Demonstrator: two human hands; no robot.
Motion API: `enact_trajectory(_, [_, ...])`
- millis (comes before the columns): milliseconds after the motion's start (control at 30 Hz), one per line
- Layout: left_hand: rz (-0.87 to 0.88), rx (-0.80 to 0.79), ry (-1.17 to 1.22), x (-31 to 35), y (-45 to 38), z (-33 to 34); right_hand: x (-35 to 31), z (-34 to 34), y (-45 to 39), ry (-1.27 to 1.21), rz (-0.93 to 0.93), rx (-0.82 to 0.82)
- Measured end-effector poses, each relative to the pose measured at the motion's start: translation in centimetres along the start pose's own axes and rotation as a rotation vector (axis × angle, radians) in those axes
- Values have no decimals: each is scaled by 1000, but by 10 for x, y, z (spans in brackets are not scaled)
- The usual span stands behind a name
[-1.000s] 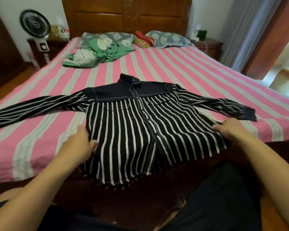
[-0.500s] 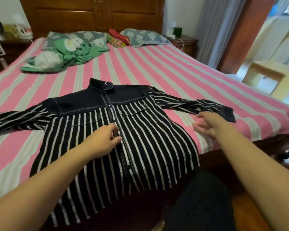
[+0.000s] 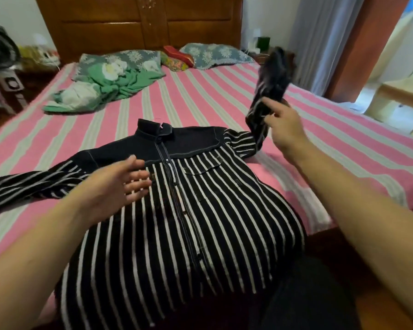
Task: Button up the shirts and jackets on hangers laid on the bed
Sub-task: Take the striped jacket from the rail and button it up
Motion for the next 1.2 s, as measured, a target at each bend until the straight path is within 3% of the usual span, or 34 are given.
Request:
enact_trajectory(67, [41,81,120,18,11,-31,-54,81,43,242,-305,-311])
enact_trajectory(133, [9,155,170,11,23,-67,-60,156,108,498,-583,-616])
enact_trajectory(167, [-27,199,150,-1,29,-86,-49,180,132,562,-650,-683])
enact_trajectory(233, [-95,286,-3,-32,38,-118,-19,197,147,578,-576,-650])
enact_trajectory(300, [-101,321,-189,-56,44,-137,14,197,132,624,-355,-554])
enact_trajectory(367, [-20,321,-308,-64,43,-144,44,196,116,735,-148,-520])
enact_trajectory(433, [85,334,-456,-57,43,-143,59,204,103,802,-89,-521])
enact_trajectory(567, [189,366,-692,-45,35,-129,68,228,93,890,-80,-578])
enact_trajectory(733, [305,130,-993,-39,11,-85,70,244,70,951,-218,-444])
enact_trajectory(900, [603,182,-1279,-15,0,-80,84,241,55,909,-391,-438])
enact_trajectory(1000, [704,282,-972,9,11,-87,80,226,43,853,-416,-375])
enact_trajectory(1100, [511,424,-557,18,20,-110,63,199,32,706,-402,-296])
enact_trajectory(1200, [330,490,-215,2,24,-129,60,217,58,741,-426,-542])
Point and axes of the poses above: each hand's wrist, its own y-axis away from the middle knuckle, its own z-axis out of the palm, x = y × z, the point moved 9 cm from there along -y, towards the middle knuckle, and after that the axes turned 3 degrees about y, right-handed, at the moved point
